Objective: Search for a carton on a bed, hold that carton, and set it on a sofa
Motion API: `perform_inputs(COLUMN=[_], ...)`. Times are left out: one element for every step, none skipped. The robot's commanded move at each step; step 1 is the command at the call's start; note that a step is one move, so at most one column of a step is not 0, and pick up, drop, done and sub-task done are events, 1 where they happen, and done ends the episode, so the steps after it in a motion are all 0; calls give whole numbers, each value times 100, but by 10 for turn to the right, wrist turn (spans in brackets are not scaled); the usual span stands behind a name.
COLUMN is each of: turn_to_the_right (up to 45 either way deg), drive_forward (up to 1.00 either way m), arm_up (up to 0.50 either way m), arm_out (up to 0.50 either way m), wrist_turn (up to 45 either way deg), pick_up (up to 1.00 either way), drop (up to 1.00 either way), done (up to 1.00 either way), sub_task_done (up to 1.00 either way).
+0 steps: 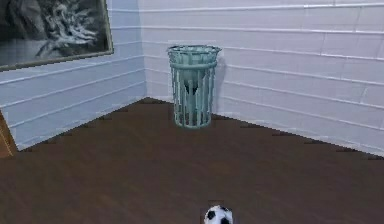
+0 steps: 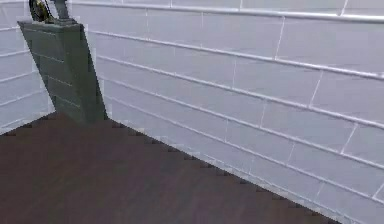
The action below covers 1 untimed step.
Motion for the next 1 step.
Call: perform_inputs(turn_to_the_right=[-180], drive_forward=[0], arm_up=[0], arm_out=[0], wrist_turn=[0], pick_up=[0], drop=[0], done=[0], sub_task_done=[0])
